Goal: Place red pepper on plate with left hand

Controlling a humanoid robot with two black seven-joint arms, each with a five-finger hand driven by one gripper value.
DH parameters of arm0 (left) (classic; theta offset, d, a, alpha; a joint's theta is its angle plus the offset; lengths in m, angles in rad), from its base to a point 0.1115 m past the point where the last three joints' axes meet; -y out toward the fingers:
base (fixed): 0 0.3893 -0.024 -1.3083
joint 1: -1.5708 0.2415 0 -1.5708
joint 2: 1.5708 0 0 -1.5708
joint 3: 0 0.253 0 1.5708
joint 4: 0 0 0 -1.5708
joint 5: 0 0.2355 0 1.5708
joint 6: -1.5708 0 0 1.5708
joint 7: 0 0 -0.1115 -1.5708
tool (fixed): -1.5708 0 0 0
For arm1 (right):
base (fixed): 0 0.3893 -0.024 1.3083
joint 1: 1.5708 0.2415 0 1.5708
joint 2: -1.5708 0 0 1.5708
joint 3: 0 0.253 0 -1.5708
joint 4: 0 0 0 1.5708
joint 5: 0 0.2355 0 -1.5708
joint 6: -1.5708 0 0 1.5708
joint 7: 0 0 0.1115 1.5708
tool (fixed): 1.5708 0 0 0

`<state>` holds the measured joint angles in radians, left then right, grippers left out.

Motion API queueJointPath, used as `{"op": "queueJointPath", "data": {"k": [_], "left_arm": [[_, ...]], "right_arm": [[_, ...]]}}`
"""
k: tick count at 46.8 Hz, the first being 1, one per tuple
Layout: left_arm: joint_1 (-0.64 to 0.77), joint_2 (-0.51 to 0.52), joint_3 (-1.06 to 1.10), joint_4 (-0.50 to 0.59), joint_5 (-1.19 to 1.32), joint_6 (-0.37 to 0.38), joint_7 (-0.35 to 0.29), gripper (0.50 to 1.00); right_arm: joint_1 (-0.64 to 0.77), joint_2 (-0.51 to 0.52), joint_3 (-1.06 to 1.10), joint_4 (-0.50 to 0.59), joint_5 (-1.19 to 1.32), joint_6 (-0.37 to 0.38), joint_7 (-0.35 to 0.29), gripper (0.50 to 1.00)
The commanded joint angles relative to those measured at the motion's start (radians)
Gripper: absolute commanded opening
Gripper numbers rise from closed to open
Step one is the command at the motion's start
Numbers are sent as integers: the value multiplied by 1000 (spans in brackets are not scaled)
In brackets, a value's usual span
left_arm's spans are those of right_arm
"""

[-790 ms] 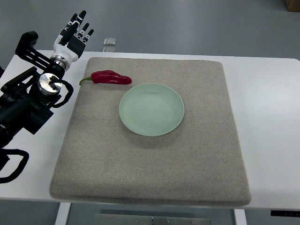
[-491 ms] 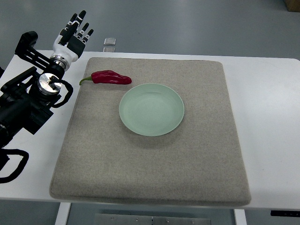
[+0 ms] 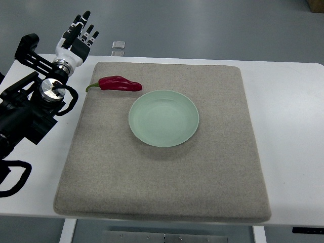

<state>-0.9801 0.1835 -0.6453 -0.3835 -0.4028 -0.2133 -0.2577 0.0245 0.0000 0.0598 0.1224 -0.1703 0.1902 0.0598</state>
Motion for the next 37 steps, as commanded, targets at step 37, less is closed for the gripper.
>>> {"op": "queueJointPath", "data": {"k": [37], "left_arm": [[-12, 79, 22, -93, 418, -1, 6, 981]], "right_arm": [[0, 0, 0, 0, 0, 0, 0, 932]]}}
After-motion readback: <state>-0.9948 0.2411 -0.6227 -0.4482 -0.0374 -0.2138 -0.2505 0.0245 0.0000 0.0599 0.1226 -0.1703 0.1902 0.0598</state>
